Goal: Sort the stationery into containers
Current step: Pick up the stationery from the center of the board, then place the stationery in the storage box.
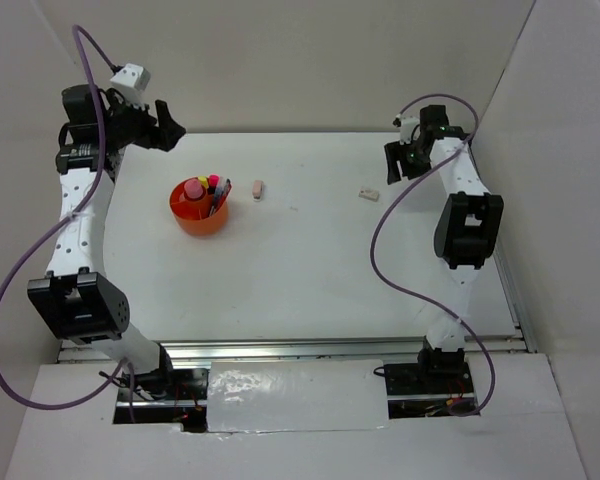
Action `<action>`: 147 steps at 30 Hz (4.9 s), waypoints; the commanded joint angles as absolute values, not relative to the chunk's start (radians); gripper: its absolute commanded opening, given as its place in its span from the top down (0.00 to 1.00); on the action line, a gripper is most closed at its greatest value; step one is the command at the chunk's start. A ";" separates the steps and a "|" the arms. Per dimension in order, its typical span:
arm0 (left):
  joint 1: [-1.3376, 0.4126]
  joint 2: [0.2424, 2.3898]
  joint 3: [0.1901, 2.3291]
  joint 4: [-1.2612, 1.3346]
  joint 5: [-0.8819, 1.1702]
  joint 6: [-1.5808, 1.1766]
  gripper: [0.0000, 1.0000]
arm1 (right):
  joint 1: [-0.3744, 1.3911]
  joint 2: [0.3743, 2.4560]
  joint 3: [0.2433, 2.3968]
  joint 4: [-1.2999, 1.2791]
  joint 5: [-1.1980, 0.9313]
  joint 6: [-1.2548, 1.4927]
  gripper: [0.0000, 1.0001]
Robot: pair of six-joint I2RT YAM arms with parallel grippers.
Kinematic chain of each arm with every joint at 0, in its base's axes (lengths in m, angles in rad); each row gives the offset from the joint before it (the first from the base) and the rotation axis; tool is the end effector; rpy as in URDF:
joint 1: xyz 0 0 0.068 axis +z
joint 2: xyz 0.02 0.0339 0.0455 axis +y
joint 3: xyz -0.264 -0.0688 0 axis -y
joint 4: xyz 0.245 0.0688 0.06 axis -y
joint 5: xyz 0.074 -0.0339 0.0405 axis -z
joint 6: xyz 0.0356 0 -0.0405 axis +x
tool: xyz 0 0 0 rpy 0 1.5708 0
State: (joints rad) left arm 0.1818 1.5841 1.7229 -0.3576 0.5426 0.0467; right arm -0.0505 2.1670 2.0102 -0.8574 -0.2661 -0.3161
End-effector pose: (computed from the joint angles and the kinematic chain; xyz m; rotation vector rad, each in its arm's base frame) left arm 0.3572 0.0470 0.4481 0.2677 1.7483 -0.3192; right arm 0.4767 -0.0147 0.2610 -0.4328 2.5060 0.2021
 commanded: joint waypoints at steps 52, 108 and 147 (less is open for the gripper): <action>-0.718 1.341 1.206 -0.410 0.316 0.785 0.23 | 0.356 2.111 1.815 -1.031 -0.940 0.066 1.00; -0.011 1.189 1.051 -0.230 0.216 -0.656 1.00 | 0.184 1.948 1.740 -0.994 -0.885 0.035 0.29; 0.183 1.629 1.319 -0.449 0.072 -1.051 0.65 | 0.183 2.022 1.786 -1.026 -0.899 0.026 0.29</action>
